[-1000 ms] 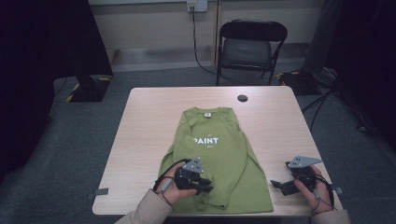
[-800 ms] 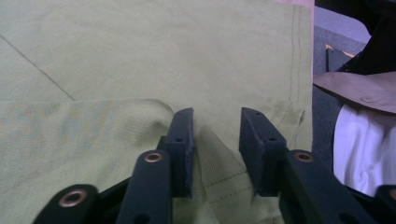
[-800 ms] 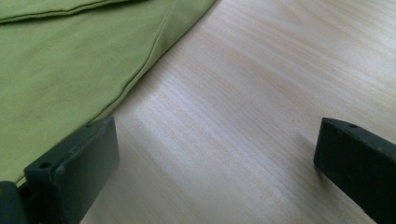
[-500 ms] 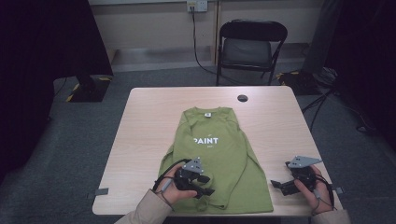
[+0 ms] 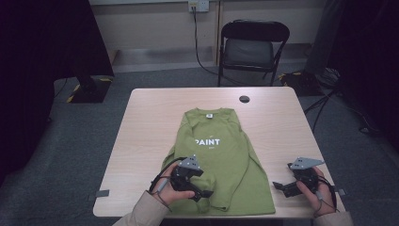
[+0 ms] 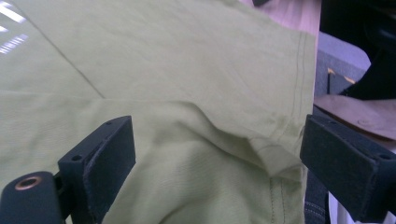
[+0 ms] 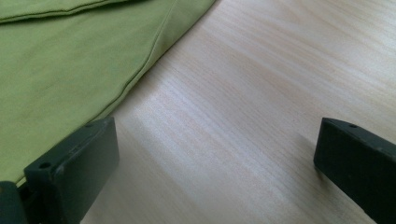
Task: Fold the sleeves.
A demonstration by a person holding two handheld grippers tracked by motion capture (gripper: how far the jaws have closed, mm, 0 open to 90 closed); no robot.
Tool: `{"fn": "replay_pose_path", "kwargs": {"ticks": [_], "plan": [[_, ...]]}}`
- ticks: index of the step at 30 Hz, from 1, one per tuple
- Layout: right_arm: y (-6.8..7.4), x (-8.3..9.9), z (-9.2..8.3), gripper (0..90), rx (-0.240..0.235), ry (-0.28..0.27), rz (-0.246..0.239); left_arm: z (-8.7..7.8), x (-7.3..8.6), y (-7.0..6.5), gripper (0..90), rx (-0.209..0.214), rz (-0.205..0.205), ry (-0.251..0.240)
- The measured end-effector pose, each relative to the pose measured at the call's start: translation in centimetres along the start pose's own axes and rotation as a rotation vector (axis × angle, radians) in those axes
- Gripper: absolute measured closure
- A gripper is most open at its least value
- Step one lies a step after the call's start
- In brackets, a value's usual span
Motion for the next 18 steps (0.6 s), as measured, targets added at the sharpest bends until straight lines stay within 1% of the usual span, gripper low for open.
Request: {"fn": "replay_pose_path", "kwargs": {"ticks": [2,3,5,6,9,12,17,18], "plan": [[0.0,0.0,0.0,0.0,0.000,0.000,0.000,-0.2,0.1,0.2,7.9,-0.001,-0.003,0.000],[0.0,0.0,0.0,0.0,0.000,0.000,0.000,-0.3,0.3,0.3,6.4,-0.009,-0.002,0.005],[0.0,0.0,0.0,0.0,0.000,0.000,0.000,-0.3,0.9,0.6,4.3,-0.034,0.012,0.030],[0.0,0.0,0.0,0.0,0.000,0.000,0.000,-0.2,1.1,0.7,3.7,-0.038,0.010,0.035],[0.0,0.0,0.0,0.0,0.000,0.000,0.000,0.1,1.8,1.0,3.7,-0.069,0.030,0.080],[0.0,0.0,0.0,0.0,0.000,0.000,0.000,0.5,2.1,1.0,4.3,-0.050,0.026,0.075],[0.0,0.0,0.0,0.0,0.000,0.000,0.000,0.3,2.5,1.3,4.4,-0.049,0.006,0.067],[0.0,0.0,0.0,0.0,0.000,0.000,0.000,0.3,2.6,1.3,4.3,-0.046,0.010,0.068]]}}
Point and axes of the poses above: each handheld gripper's, and its own axes: z roughly forward along the jaws, x roughly out of its underside, y roughly to its left, the point moved 10 cm from there along z, roughly forward along the jaws, and after that the axes turned 12 degrees about z, right-handed, at the moved point
